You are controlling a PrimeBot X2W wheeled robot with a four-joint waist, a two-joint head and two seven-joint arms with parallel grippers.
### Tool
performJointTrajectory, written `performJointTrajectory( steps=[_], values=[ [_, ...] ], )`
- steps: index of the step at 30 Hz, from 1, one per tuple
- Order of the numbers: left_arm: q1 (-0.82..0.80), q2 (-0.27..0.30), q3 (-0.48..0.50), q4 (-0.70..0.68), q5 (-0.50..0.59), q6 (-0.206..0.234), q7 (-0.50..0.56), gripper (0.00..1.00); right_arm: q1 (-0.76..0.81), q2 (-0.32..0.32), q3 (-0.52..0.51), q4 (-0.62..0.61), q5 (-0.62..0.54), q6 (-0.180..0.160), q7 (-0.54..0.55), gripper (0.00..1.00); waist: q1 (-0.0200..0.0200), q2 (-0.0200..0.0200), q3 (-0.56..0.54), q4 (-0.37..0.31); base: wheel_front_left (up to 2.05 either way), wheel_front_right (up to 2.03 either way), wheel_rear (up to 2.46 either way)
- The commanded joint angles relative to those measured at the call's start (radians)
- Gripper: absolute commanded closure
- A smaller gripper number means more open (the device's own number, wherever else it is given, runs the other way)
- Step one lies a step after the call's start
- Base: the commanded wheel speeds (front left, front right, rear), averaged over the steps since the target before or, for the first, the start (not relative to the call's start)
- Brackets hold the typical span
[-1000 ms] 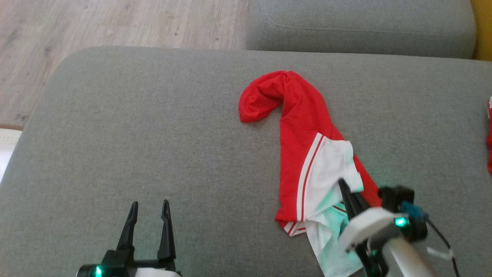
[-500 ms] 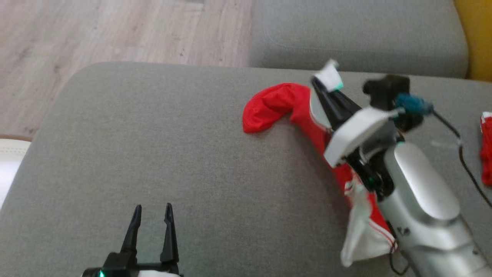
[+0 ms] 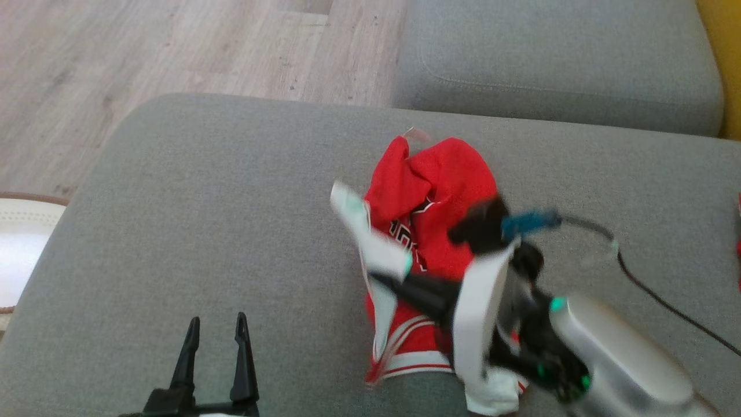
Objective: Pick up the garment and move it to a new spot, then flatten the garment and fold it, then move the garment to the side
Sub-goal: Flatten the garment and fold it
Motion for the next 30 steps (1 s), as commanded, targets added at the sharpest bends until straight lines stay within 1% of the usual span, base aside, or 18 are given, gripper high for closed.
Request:
performJointTrajectory(
  steps=[1, 6, 7, 10, 13, 15, 18, 22, 27, 30],
  values=[
    [-0.032, -0.004, 0.036, -0.039, -0.003, 0.000, -0.012, 0.00, 0.003, -0.036, 0.023, -0.062, 0.023, 0.007, 0.023, 1.00, 0.0001, -0.0001, 0.011, -0.008, 0.00, 0.00, 0.00],
    [-0.044, -0.004, 0.037, -0.043, -0.002, 0.000, -0.012, 0.00, 0.069, -0.157, 0.120, -0.129, 0.080, 0.007, 0.093, 1.00, 0.0001, -0.0001, 0.035, -0.034, 0.00, 0.00, 0.00],
    [-0.044, -0.004, 0.037, -0.043, -0.002, 0.000, -0.012, 0.00, 0.069, -0.157, 0.120, -0.129, 0.080, 0.007, 0.093, 1.00, 0.0001, -0.0001, 0.035, -0.034, 0.00, 0.00, 0.00],
    [-0.053, -0.004, 0.031, -0.043, -0.003, 0.003, -0.012, 0.00, 0.097, -0.214, 0.163, -0.146, 0.103, 0.007, 0.127, 1.00, 0.0001, -0.0001, 0.043, -0.047, 0.00, 0.00, 0.00],
    [-0.062, -0.004, 0.027, -0.045, -0.006, 0.006, -0.012, 0.00, 0.119, -0.272, 0.177, -0.152, 0.112, 0.007, 0.148, 1.00, 0.0001, -0.0001, 0.056, -0.058, 0.00, 0.00, 0.00],
    [-0.066, -0.004, 0.026, -0.046, -0.007, 0.008, -0.012, 0.00, 0.137, -0.311, 0.166, -0.148, 0.117, 0.007, 0.154, 1.00, 0.0001, -0.0001, 0.060, -0.063, 0.00, 0.00, 0.00],
    [-0.069, -0.004, 0.027, -0.048, -0.009, 0.012, -0.012, 0.00, 0.164, -0.375, 0.124, -0.138, 0.119, 0.007, 0.159, 1.00, 0.0001, -0.0001, 0.068, -0.072, 0.00, 0.00, 0.00],
    [-0.066, -0.004, 0.032, -0.050, -0.011, 0.016, -0.012, 0.00, 0.203, -0.447, 0.028, -0.118, 0.125, 0.007, 0.154, 1.00, 0.0001, -0.0001, 0.072, -0.086, 0.00, 0.00, 0.00],
    [-0.070, -0.004, 0.030, -0.053, -0.010, 0.019, -0.012, 0.00, 0.240, -0.513, -0.126, -0.063, 0.103, 0.007, 0.154, 1.00, 0.0001, -0.0001, 0.075, -0.102, 0.00, 0.00, 0.00],
    [-0.072, -0.004, 0.032, -0.054, -0.008, 0.018, -0.012, 0.00, 0.258, -0.532, -0.220, -0.022, 0.080, 0.007, 0.154, 1.00, 0.0001, -0.0001, 0.076, -0.110, 0.00, 0.00, 0.00]
  ],
)
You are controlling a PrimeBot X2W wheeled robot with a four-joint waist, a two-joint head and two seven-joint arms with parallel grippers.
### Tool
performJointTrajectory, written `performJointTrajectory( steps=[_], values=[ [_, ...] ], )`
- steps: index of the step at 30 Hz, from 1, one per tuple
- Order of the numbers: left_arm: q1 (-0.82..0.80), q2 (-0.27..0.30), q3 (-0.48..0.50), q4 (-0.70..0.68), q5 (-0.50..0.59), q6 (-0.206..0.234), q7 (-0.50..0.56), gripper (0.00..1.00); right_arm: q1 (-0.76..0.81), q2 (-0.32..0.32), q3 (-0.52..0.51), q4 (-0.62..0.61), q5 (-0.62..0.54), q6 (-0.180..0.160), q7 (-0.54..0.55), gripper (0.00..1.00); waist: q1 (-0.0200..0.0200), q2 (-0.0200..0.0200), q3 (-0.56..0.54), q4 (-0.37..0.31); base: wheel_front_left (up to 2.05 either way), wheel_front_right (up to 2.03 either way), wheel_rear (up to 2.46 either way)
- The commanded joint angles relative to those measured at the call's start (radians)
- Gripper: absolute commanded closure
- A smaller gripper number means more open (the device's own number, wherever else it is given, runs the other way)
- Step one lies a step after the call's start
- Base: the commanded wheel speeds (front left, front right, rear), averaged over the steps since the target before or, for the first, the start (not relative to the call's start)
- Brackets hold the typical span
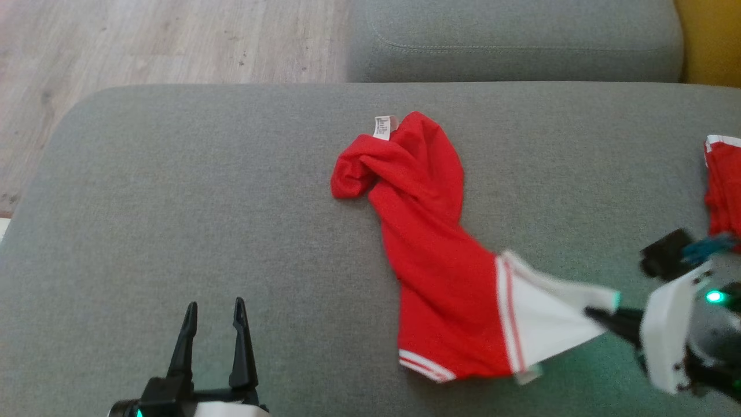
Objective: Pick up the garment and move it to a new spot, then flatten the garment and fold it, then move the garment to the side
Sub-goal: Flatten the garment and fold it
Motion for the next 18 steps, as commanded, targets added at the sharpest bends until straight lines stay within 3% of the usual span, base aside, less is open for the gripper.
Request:
performJointTrajectory(
  steps=[1, 9, 15, 16, 17, 18],
  values=[
    [-0.047, -0.003, 0.032, -0.033, -0.006, 0.007, -0.012, 0.00, 0.004, -0.043, -0.050, -0.010, -0.016, 0.007, -0.005, 1.00, -0.0001, 0.0000, 0.001, -0.004, 0.00, 0.00, 0.00],
    [-0.057, -0.003, 0.031, -0.031, -0.003, 0.005, -0.012, 0.00, 0.019, -0.041, -0.238, 0.087, -0.148, 0.007, 0.035, 1.00, -0.0001, 0.0000, 0.010, -0.011, 0.00, 0.00, 0.00],
    [-0.063, -0.003, 0.023, -0.027, -0.007, 0.004, -0.012, 0.00, 0.042, 0.008, -0.306, 0.145, -0.258, 0.007, 0.072, 1.00, -0.0001, 0.0000, 0.015, -0.004, 0.00, 0.00, 0.00],
    [-0.063, -0.003, 0.023, -0.027, -0.007, 0.004, -0.012, 0.00, 0.046, 0.020, -0.319, 0.155, -0.271, 0.007, 0.071, 0.76, -0.0001, 0.0000, 0.015, -0.003, 0.00, 0.00, 0.00],
    [-0.063, -0.003, 0.023, -0.027, -0.007, 0.004, -0.012, 0.00, 0.049, 0.029, -0.328, 0.161, -0.288, 0.007, 0.070, 0.24, -0.0001, 0.0000, 0.016, -0.002, 0.00, 0.00, 0.00],
    [-0.063, -0.003, 0.024, -0.027, -0.006, 0.004, -0.012, 0.00, 0.053, 0.033, -0.334, 0.165, -0.307, 0.007, 0.071, 0.00, -0.0001, 0.0000, 0.017, -0.001, 0.00, 0.00, 0.00]
  ],
)
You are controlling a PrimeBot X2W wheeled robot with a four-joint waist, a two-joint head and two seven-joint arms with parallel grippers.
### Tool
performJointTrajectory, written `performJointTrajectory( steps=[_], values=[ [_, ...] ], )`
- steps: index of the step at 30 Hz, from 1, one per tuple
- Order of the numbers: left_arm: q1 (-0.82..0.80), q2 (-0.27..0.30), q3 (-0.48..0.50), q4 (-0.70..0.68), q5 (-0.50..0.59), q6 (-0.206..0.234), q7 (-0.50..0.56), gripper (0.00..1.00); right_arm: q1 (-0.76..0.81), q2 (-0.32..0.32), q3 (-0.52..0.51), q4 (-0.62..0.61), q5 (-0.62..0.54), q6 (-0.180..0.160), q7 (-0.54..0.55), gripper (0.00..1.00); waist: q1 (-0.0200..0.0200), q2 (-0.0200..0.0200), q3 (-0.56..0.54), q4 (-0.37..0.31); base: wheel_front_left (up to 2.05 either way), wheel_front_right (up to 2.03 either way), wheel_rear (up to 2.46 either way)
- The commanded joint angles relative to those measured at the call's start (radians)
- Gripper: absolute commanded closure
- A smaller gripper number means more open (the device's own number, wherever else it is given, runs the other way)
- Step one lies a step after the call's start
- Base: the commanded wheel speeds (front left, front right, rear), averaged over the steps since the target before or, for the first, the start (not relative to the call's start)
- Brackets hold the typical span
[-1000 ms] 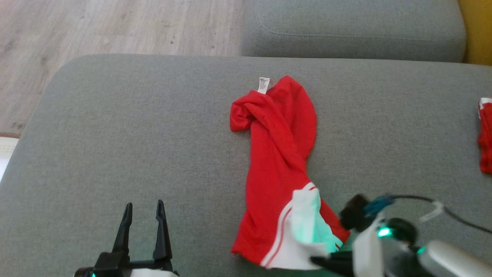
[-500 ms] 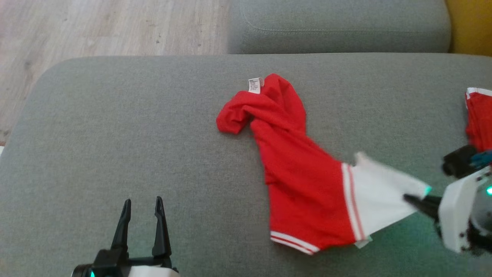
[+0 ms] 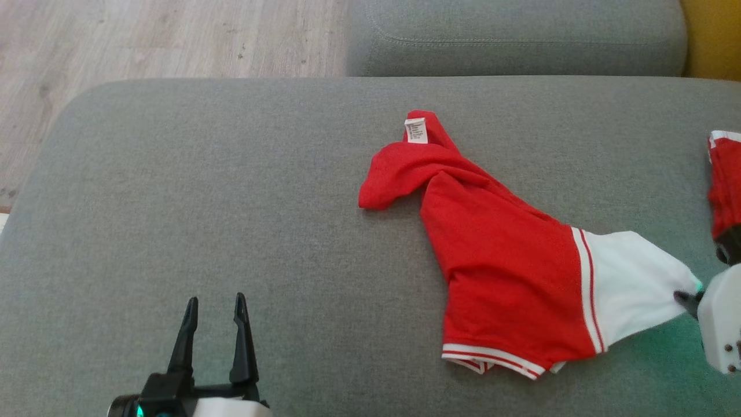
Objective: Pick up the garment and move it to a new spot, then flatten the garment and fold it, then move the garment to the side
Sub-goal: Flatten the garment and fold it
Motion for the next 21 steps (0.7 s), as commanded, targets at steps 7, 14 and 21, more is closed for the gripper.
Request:
performJointTrajectory(
  steps=[7, 14, 21],
  values=[
    [-0.043, -0.003, 0.035, -0.030, 0.001, 0.006, -0.012, 0.00, 0.003, -0.014, -0.060, -0.023, -0.131, 0.007, -0.037, 0.00, 0.0000, -0.0001, 0.002, -0.008, 0.00, 0.00, 0.00],
    [-0.078, -0.003, 0.033, -0.029, 0.021, -0.012, -0.012, 0.00, -0.043, 0.137, -0.159, -0.132, -0.269, 0.007, -0.257, 0.00, 0.0000, -0.0001, 0.011, -0.053, 0.00, 0.00, 0.00],
    [-0.127, -0.003, 0.031, -0.026, 0.031, -0.016, -0.012, 0.00, -0.014, 0.319, -0.186, -0.172, -0.396, 0.007, -0.495, 0.00, 0.0000, -0.0001, 0.034, -0.097, 0.00, 0.00, 0.00]
  ],
)
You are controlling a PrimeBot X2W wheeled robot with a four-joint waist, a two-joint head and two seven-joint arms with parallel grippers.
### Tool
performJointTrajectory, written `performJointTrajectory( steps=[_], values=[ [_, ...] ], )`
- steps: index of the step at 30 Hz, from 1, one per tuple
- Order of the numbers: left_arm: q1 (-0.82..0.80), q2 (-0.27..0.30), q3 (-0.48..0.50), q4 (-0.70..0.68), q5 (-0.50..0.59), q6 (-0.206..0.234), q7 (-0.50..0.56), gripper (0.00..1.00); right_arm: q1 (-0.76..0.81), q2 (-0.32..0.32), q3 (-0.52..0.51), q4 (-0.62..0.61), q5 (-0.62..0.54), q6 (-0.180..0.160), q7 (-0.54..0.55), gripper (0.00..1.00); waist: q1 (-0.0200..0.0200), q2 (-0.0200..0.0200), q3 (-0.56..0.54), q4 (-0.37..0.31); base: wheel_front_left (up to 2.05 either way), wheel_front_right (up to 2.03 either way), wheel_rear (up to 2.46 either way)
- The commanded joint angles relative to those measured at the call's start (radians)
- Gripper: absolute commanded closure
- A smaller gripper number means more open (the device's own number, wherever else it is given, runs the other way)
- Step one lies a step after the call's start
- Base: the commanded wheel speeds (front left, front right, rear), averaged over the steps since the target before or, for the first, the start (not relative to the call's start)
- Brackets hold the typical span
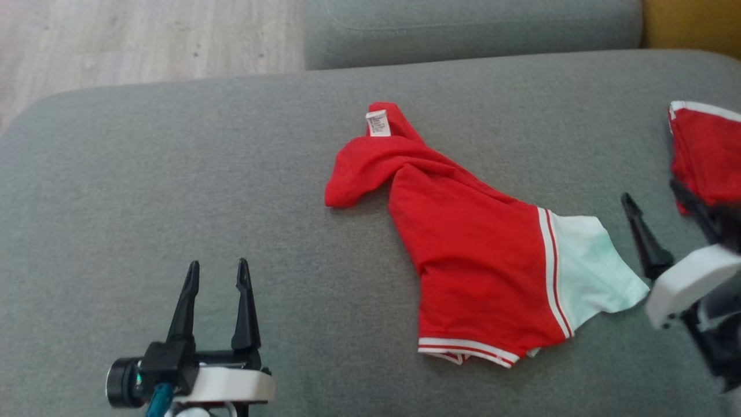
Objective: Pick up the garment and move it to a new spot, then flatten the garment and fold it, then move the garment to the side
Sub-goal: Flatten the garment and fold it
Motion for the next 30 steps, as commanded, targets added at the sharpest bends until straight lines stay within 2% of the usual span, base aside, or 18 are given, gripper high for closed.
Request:
performJointTrajectory(
  steps=[1, 7, 13, 20, 30],
  values=[
    [-0.049, -0.002, 0.027, -0.023, 0.011, -0.003, -0.010, 0.00, -0.001, 0.021, -0.001, -0.030, -0.024, 0.007, -0.064, 0.00, 0.0000, 0.0000, 0.013, -0.013, 0.00, 0.00, 0.00],
    [-0.134, -0.002, -0.016, 0.030, 0.025, -0.034, -0.010, 0.00, 0.051, 0.147, -0.028, 0.044, -0.105, 0.007, -0.301, 0.00, 0.0000, 0.0000, 0.070, -0.031, 0.00, 0.00, 0.00],
    [-0.285, -0.002, -0.081, 0.150, -0.001, -0.071, -0.010, 0.00, 0.053, 0.229, -0.017, 0.143, -0.147, 0.007, -0.442, 0.00, 0.0000, 0.0000, 0.138, -0.064, 0.00, 0.00, 0.00],
    [-0.471, -0.002, -0.161, 0.348, -0.102, -0.119, 0.062, 0.00, -0.003, 0.260, 0.013, 0.218, -0.165, 0.007, -0.507, 0.00, 0.0000, 0.0000, 0.191, -0.120, 0.00, 0.00, 0.00],
    [-0.621, 0.012, -0.172, 0.543, -0.088, -0.113, 0.113, 0.00, -0.053, 0.276, 0.031, 0.264, -0.162, 0.007, -0.538, 0.00, 0.0000, 0.0000, 0.234, -0.163, 0.00, 0.00, 0.00]
  ],
)
